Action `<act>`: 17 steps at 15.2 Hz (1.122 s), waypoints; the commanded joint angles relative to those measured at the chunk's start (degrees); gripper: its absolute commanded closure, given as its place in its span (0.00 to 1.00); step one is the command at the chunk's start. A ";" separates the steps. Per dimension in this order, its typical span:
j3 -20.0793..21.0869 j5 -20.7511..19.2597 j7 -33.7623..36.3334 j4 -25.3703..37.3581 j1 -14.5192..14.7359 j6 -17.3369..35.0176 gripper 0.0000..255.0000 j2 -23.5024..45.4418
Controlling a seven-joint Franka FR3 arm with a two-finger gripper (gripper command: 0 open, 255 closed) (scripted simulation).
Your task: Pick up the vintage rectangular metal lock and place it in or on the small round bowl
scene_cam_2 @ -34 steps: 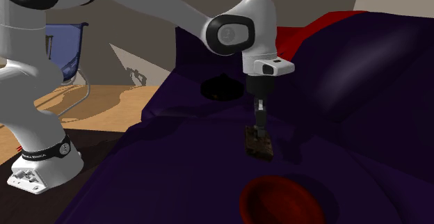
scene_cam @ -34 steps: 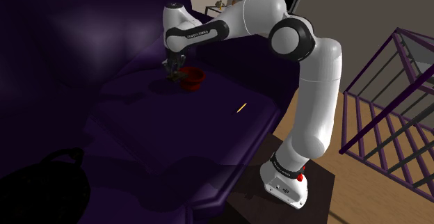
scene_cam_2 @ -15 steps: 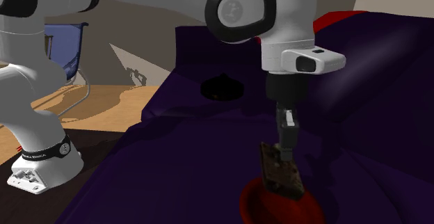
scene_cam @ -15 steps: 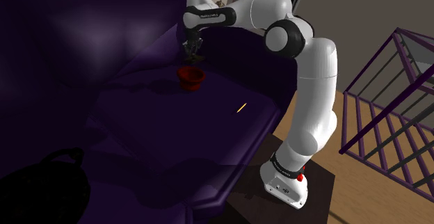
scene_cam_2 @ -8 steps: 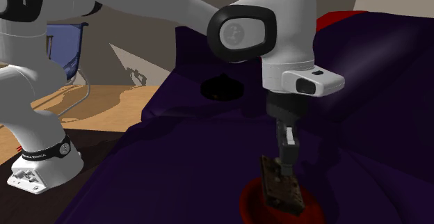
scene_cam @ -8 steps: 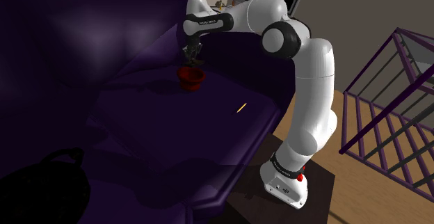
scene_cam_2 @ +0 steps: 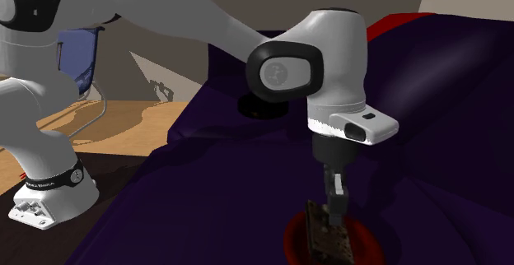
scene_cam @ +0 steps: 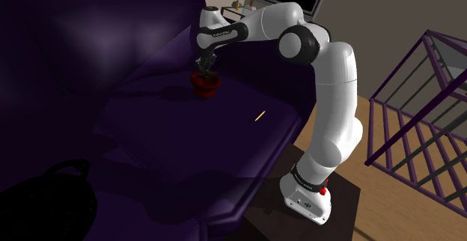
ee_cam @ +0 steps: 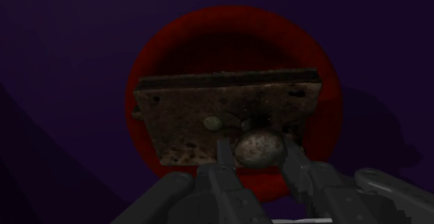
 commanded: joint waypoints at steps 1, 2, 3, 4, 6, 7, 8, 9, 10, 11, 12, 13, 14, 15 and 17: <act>-0.04 -0.12 0.25 -0.34 0.07 0.96 1.00 0.61; -0.07 -0.18 0.36 -0.61 0.08 1.52 1.00 0.91; -0.07 -0.19 0.36 -0.59 0.08 1.52 1.00 0.93; -0.08 -0.19 0.36 -0.58 0.08 1.51 1.00 0.93; -0.08 -0.19 0.36 -0.58 0.08 1.51 1.00 0.93; -0.08 -0.19 0.36 -0.58 0.08 1.51 1.00 0.93; -0.08 -0.19 0.36 -0.58 0.08 1.51 1.00 0.93; -0.08 -0.19 0.36 -0.58 0.08 1.51 1.00 0.93; -0.08 -0.19 0.36 -0.58 0.08 1.51 1.00 0.93; -0.08 -0.19 0.36 -0.58 0.08 1.51 0.00 0.93; -0.08 -0.19 0.36 -0.57 0.08 1.51 0.00 0.94; -0.08 -0.19 0.36 -0.57 0.08 1.51 0.00 0.94; -0.08 -0.19 0.36 -0.57 0.08 1.51 0.00 0.94; -0.08 -0.19 0.36 -0.57 0.08 1.51 0.00 0.94; 0.02 -0.08 0.29 -0.41 0.19 0.23 0.00 -0.17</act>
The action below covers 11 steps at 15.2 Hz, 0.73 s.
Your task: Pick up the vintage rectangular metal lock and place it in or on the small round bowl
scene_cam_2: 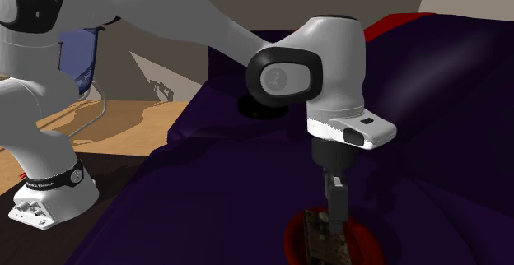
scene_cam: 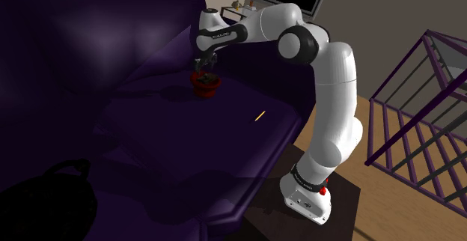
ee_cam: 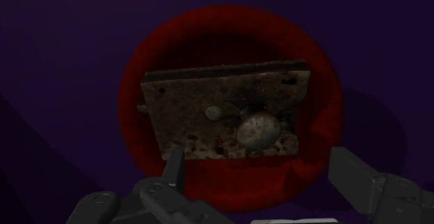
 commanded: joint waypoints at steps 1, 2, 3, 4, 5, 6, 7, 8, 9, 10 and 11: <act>0.15 0.17 -0.13 0.38 0.16 -2.02 0.00 -1.64; 0.24 0.27 -0.19 0.73 0.29 -3.38 0.00 -2.63; 0.31 0.36 -0.25 1.07 0.38 -4.47 0.00 -3.37; 0.31 0.36 -0.25 1.07 0.38 -4.47 0.00 -3.37; 0.31 0.36 -0.25 1.06 0.38 -4.47 0.00 -3.38; 0.31 0.36 -0.25 1.07 0.38 -4.47 0.00 -3.37; 0.31 0.36 -0.25 1.07 0.38 -4.47 0.00 -3.37; 0.31 0.36 -0.25 1.07 0.38 -4.47 0.00 -3.37; 0.31 0.36 -0.25 1.07 0.38 -4.47 0.00 -3.37; 0.31 0.36 -0.25 1.07 0.38 -4.47 0.00 -3.37; 0.31 0.36 -0.25 1.07 0.38 -4.46 0.00 -3.37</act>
